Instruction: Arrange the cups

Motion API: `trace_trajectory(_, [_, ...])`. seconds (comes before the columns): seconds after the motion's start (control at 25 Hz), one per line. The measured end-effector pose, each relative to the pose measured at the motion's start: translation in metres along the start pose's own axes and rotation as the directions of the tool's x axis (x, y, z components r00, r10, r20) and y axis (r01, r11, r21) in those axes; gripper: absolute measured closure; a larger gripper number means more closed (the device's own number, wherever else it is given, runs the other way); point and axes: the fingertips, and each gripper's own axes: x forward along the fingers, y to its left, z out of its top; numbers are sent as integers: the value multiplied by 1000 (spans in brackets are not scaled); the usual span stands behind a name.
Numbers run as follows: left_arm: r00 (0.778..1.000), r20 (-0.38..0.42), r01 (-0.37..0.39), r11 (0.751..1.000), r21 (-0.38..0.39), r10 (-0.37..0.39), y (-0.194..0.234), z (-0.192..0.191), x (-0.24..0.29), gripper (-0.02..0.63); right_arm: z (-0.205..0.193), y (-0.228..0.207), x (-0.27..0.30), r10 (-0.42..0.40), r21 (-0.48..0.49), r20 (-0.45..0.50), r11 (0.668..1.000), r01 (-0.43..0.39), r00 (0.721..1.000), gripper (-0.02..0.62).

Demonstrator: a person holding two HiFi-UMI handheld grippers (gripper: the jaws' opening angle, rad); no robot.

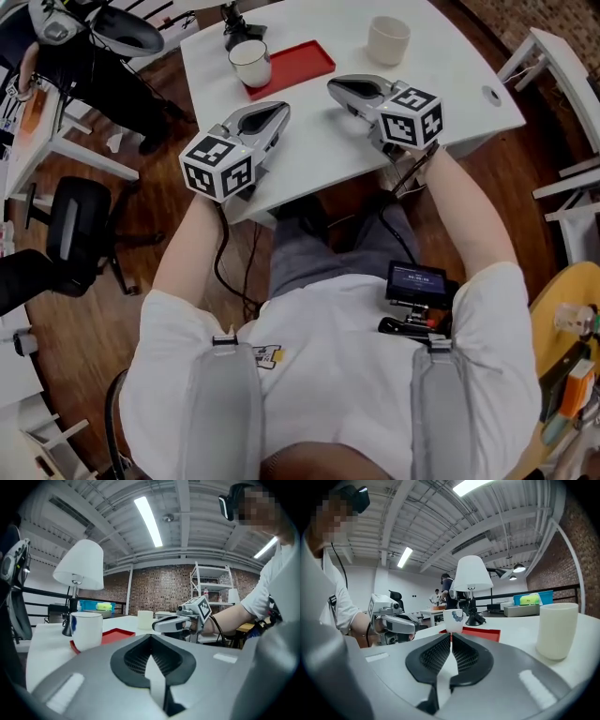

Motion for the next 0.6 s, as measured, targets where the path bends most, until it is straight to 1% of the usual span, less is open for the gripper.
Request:
trace_trajectory(0.12, [1000, -8, -23, 1000, -11, 23, 2, -3, 0, 606, -2, 1, -2, 0, 3, 5, 1000, 0, 1000, 584])
trace_trajectory(0.32, [999, -43, -29, 999, -18, 28, 7, -6, 2, 606, 2, 1, -4, -13, -2, 29, 1000, 13, 999, 586])
trace_trajectory(0.6, [997, -65, -44, 999, -25, 42, 12, -8, 1, 606, 3, -1, 0, -28, 2, 24, 1000, 28, 999, 586])
